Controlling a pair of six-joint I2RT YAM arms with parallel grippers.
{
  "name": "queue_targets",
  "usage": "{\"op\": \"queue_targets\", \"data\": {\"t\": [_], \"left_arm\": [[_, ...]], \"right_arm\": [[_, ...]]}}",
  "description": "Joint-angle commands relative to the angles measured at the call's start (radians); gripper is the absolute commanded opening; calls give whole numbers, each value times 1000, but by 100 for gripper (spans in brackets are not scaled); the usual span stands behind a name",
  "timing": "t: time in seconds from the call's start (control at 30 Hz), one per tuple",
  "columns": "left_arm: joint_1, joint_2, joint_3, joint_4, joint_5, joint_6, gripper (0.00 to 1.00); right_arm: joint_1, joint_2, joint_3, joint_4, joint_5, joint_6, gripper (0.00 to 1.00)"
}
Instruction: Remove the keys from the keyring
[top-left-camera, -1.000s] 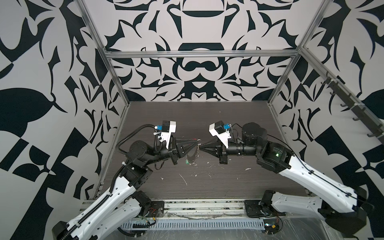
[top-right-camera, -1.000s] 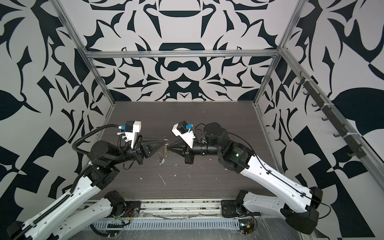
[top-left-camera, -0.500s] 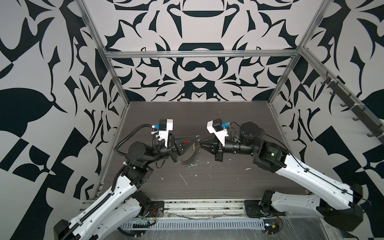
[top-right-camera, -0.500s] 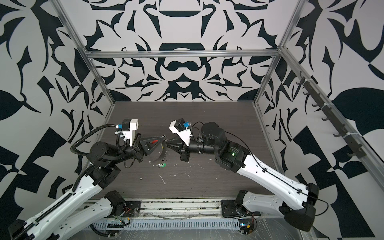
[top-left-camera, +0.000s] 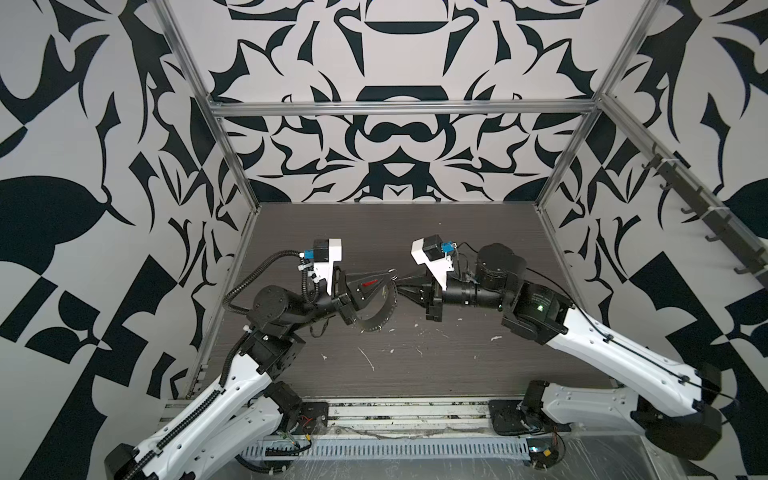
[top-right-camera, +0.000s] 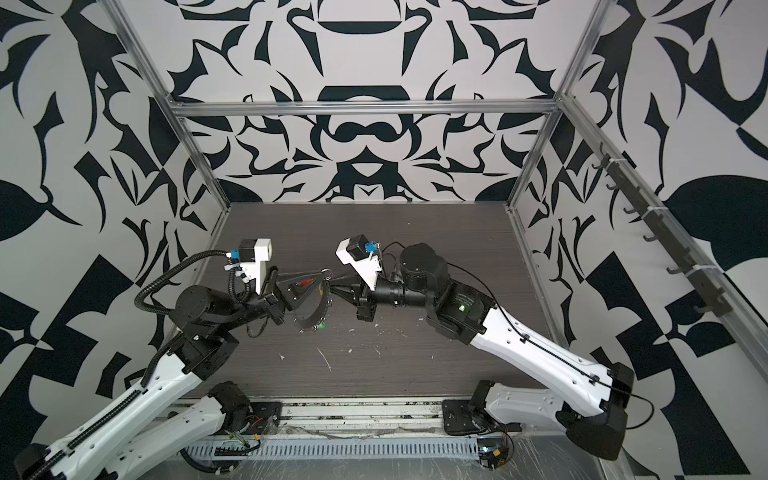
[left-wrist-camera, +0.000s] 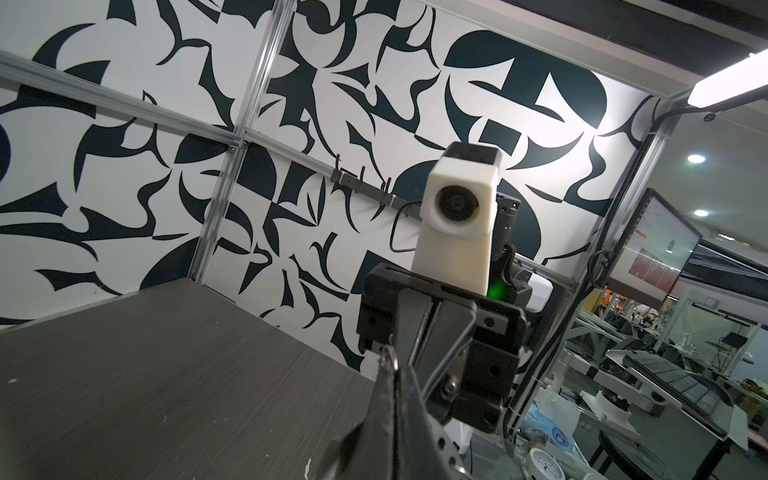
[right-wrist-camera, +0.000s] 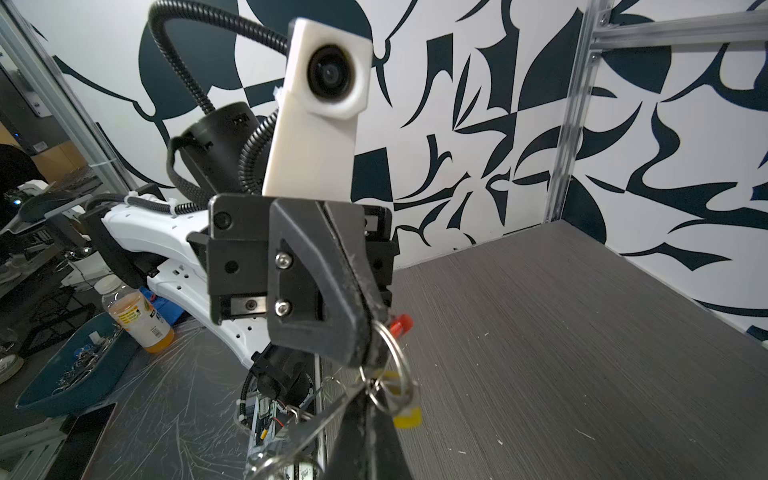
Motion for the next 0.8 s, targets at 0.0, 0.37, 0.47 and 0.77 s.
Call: {"op": "queue_targets", "data": {"t": [0.0, 0.37, 0.47, 0.77], "left_arm": [[-4, -27, -3, -32, 10, 26, 0], [-4, -36, 18, -59, 40, 31, 0], [-3, -37, 22, -68, 51, 33, 0], [-4, -32, 31, -76, 78, 34, 0]], "right_arm": [[23, -16, 3, -36, -7, -15, 0], [23, -55, 8, -138, 24, -41, 0], [23, -60, 16, -158, 23, -47, 5], [23, -94, 33, -205, 38, -65, 33]]}}
